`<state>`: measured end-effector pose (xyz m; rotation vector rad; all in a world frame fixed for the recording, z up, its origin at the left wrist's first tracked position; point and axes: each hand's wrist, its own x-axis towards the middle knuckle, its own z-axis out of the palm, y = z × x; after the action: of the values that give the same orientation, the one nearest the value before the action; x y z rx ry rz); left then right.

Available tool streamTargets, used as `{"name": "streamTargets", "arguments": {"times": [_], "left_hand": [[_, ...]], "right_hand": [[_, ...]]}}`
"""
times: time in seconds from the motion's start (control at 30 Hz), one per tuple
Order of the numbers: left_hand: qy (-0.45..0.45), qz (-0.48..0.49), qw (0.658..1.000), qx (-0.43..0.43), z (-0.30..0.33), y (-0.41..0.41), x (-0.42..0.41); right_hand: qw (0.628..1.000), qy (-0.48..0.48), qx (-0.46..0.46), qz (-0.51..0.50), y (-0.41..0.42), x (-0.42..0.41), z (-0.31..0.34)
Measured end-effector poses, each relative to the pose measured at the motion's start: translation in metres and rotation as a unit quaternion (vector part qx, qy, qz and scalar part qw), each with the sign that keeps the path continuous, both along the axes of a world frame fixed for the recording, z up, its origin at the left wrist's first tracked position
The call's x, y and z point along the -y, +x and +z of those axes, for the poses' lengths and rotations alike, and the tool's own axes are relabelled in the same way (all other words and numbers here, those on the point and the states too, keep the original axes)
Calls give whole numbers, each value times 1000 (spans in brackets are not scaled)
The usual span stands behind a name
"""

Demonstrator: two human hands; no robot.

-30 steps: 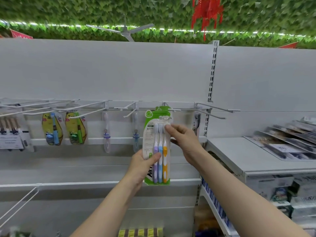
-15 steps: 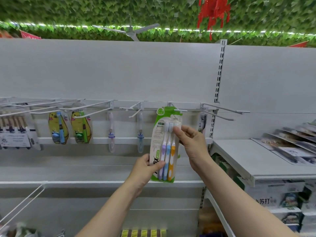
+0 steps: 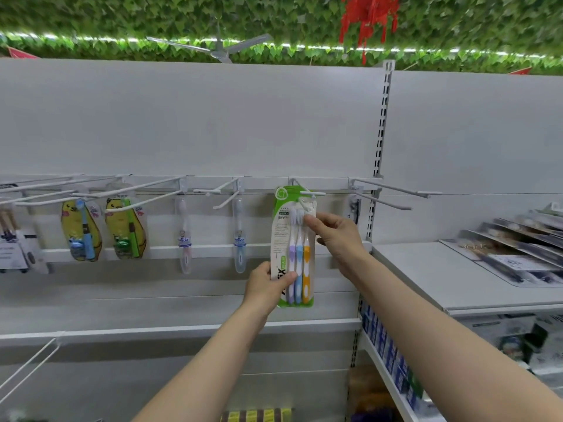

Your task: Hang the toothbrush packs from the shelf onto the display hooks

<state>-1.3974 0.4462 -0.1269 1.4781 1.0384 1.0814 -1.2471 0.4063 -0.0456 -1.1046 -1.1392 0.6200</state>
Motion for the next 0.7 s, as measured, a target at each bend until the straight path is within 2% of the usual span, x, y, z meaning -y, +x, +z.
{"name": "streamTargets", "arguments": {"times": [0.53,0.6,0.7], "left_hand": [[-21,10,1000,-13,-12,8,-22],[-27,26,999,-25,-15,6,-21],[-48,67,996,-45,-17,2,-4]], "right_hand": [[996,-53,54,-46,3,-8,1],[992,-72,87,-55,6,-2,-5],[963,-148,204,-92,16,18,-12]]}}
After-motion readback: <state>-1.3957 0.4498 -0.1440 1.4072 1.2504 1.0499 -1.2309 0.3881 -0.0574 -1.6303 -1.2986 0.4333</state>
